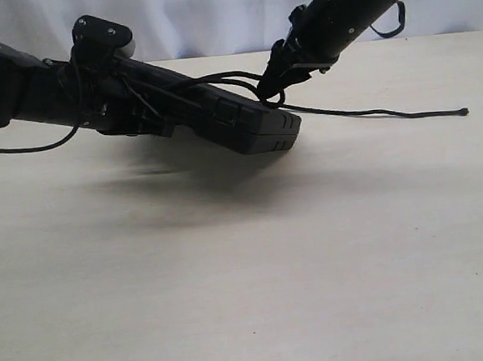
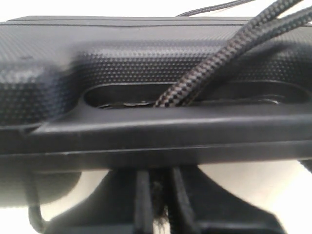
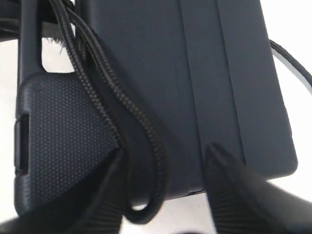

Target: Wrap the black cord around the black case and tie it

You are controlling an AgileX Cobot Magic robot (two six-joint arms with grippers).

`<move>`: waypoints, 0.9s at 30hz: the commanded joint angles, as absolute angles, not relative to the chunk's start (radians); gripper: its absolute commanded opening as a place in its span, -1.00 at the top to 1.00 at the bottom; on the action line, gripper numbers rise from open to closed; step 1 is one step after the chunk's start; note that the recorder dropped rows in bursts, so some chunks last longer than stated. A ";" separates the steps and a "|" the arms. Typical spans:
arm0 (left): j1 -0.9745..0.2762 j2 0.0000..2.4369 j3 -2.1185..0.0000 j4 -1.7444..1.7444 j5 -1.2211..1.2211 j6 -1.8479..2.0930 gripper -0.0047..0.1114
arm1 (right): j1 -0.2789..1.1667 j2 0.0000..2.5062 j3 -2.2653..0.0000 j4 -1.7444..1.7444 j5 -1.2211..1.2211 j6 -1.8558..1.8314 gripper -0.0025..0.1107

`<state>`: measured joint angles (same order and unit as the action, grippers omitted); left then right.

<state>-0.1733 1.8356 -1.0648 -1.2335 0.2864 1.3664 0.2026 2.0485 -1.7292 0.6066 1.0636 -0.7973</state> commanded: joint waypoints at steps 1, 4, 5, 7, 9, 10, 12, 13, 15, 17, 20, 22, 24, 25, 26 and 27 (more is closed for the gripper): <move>-0.176 1.823 -1.072 -1.238 0.281 1.365 0.92 | 0.201 2.045 -1.731 0.610 1.058 -0.824 0.53; -0.176 1.823 -1.072 -1.238 0.281 1.365 0.92 | 0.216 2.045 -1.731 0.610 1.060 -0.844 0.80; -0.176 1.823 -1.072 -1.238 0.281 1.365 0.92 | 0.223 2.045 -1.731 0.613 1.057 -0.844 0.88; -0.176 1.823 -1.072 -1.238 0.281 1.365 0.92 | 0.245 2.045 -1.731 0.616 1.050 -0.844 0.88; -0.176 1.823 -1.072 -1.239 0.286 1.365 0.92 | 0.269 2.045 -1.731 0.616 1.045 -0.844 0.88; -0.176 1.823 -1.072 -1.239 0.286 1.365 0.91 | 0.277 2.045 -1.731 0.616 1.043 -0.844 0.88; -0.176 1.823 -1.072 -1.206 0.288 1.367 0.82 | 0.296 2.041 -1.731 0.612 1.030 -0.841 0.88; -0.176 1.823 -1.072 -1.161 0.299 1.367 0.74 | 0.296 2.036 -1.731 0.612 1.021 -0.834 0.88; -0.176 1.821 -1.072 -1.074 0.325 1.367 0.55 | 0.303 2.015 -1.731 0.610 0.995 -0.814 0.88; -0.176 1.811 -1.072 -1.029 0.338 1.359 0.31 | 0.303 1.988 -1.731 0.590 0.964 -0.794 0.88; -0.176 1.766 -1.072 -1.027 0.378 1.359 0.04 | 0.303 1.944 -1.731 0.575 0.921 -0.760 0.88; -0.176 1.694 -1.072 -0.966 0.405 1.359 -0.04 | 0.303 1.916 -1.731 0.575 0.893 -0.735 0.88; -0.176 1.633 -1.072 -0.888 0.437 1.359 -0.03 | 0.303 1.905 -1.731 0.575 0.885 -0.719 0.88; -0.176 1.582 -1.072 -0.849 0.454 1.359 -0.03 | 0.303 1.900 -1.731 0.583 0.883 -0.717 0.88; -0.176 1.549 -1.072 -0.849 0.456 1.359 -0.03 | 0.303 1.898 -1.731 0.597 0.883 -0.717 0.88; -0.176 1.524 -1.072 -0.849 0.449 1.359 -0.03 | 0.303 1.896 -1.731 0.606 0.881 -0.717 0.88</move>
